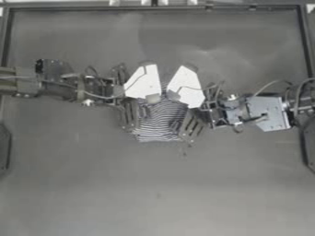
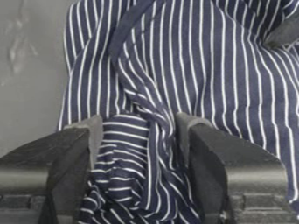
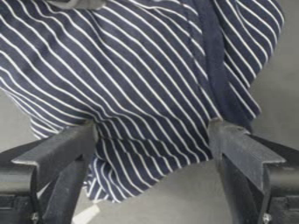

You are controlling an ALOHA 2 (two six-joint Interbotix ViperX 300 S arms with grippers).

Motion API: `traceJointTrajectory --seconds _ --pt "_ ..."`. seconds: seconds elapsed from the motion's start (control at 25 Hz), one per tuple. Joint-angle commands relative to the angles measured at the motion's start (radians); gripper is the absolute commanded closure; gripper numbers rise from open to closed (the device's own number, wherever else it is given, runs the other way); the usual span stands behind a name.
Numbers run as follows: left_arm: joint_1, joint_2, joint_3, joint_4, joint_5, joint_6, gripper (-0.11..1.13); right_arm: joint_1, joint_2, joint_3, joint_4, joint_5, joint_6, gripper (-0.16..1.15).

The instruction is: Fold shirt

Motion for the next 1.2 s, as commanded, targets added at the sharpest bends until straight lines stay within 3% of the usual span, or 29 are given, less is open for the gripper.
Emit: traceJointTrajectory --seconds 0.04,0.84,1.2 --pt "-0.011 -0.012 0.008 -0.002 -0.006 -0.005 0.15 0.017 -0.015 -0.006 0.015 0.008 -0.002 -0.03" --pt "-0.11 -0.034 0.028 -0.083 -0.012 -0.006 0.24 0.138 -0.035 0.012 0.104 0.077 0.02 -0.03" --pt "-0.12 -0.035 0.003 -0.081 -0.005 0.002 0.24 0.147 -0.103 0.008 0.104 0.11 0.02 -0.03"
